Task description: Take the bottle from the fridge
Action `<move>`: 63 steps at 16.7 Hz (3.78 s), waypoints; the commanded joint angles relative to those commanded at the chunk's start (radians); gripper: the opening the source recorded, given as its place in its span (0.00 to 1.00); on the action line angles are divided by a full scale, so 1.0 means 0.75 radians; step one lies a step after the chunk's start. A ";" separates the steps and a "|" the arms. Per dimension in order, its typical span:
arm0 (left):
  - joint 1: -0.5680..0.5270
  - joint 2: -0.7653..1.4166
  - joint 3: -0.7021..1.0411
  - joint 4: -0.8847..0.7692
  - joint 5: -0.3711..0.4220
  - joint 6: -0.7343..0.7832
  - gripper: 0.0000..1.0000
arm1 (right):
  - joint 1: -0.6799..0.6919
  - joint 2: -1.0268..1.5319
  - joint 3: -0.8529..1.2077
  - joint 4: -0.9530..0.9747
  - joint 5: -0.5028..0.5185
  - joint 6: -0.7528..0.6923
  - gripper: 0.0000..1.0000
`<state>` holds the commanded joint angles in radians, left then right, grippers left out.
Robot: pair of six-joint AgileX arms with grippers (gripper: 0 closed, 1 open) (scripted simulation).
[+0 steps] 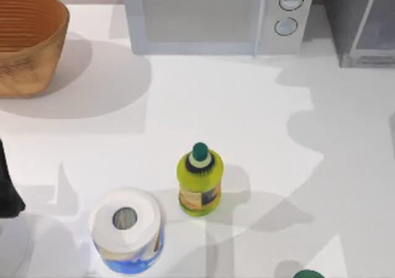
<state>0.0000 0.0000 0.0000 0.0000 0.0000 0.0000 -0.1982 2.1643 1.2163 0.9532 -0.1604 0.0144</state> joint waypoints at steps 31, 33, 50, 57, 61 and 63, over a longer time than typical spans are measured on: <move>0.000 0.000 0.000 0.000 0.000 0.000 1.00 | 0.045 -1.191 -0.938 -0.248 0.025 -0.014 0.00; 0.000 0.000 0.000 0.000 0.000 0.000 1.00 | 0.077 -1.479 -1.052 -0.414 0.054 -0.014 0.00; 0.000 0.000 0.000 0.000 0.000 0.000 1.00 | 0.264 -2.886 -1.622 -1.271 0.214 -0.019 0.00; 0.000 0.000 0.000 0.000 0.000 0.000 1.00 | 0.352 -2.740 -1.582 -1.130 0.306 -0.020 0.00; 0.000 0.000 0.000 0.000 0.000 0.000 1.00 | 0.557 -2.381 -1.511 -0.810 0.518 -0.022 0.00; 0.000 0.000 0.000 0.000 0.000 0.000 1.00 | 0.684 -2.137 -1.473 -0.620 0.650 -0.020 0.00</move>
<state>0.0000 0.0000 0.0000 0.0000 0.0000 0.0000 0.3146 0.5618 0.1118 0.4885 0.3274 -0.0006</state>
